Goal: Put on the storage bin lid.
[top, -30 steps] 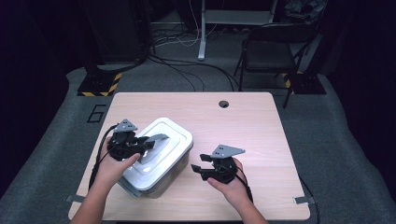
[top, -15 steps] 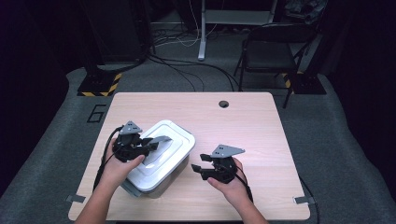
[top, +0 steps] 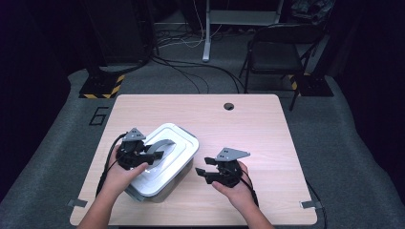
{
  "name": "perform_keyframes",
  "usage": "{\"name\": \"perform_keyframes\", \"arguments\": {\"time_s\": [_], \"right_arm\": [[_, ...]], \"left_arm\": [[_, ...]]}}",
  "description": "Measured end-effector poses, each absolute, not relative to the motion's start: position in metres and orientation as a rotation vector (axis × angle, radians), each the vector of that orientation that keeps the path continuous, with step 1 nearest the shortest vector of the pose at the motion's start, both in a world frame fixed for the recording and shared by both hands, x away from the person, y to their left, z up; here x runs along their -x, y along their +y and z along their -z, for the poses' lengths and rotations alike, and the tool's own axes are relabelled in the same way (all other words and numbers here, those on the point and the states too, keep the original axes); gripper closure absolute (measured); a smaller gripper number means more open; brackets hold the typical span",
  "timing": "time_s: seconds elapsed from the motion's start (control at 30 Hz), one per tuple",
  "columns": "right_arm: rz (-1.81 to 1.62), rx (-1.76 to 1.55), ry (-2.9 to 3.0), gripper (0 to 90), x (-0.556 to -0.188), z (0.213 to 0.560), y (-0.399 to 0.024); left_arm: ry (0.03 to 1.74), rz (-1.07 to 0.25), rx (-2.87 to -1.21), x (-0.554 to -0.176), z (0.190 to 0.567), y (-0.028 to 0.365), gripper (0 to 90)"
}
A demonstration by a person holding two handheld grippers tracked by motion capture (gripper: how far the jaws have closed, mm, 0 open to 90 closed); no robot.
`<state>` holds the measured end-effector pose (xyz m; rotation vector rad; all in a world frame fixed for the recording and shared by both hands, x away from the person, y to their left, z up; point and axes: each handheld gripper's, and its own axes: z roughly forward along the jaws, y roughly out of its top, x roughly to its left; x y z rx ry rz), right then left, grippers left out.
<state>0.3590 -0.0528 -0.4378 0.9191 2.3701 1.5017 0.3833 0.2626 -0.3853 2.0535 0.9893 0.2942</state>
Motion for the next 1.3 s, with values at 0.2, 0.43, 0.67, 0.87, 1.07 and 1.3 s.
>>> {"name": "perform_keyframes", "arguments": {"time_s": [0.2,0.43,0.67,0.87,1.07,1.3], "right_arm": [[-1.506,-0.908,2.365,45.5,-0.361,0.438,-0.051],[-1.542,-0.9,2.341,45.1,-0.363,0.429,-0.049],[-1.583,-0.859,2.325,44.5,-0.364,0.419,-0.038],[-1.606,-0.813,2.336,42.2,-0.364,0.415,-0.025],[-1.608,-0.787,2.335,40.9,-0.366,0.415,-0.015],[-1.594,-0.768,2.347,40.5,-0.368,0.417,-0.01]], "left_arm": [[0.954,-0.3,-1.969,-0.377,0.373,0.274,42.9],[0.99,-0.396,-1.901,-0.371,0.364,0.307,42.5],[1.114,-0.432,-1.867,-0.374,0.382,0.337,42.7],[1.15,-0.418,-1.872,-0.373,0.398,0.343,43.2],[1.17,-0.409,-1.899,-0.37,0.405,0.346,45.2],[1.175,-0.386,-1.876,-0.366,0.407,0.351,46.7]]}}
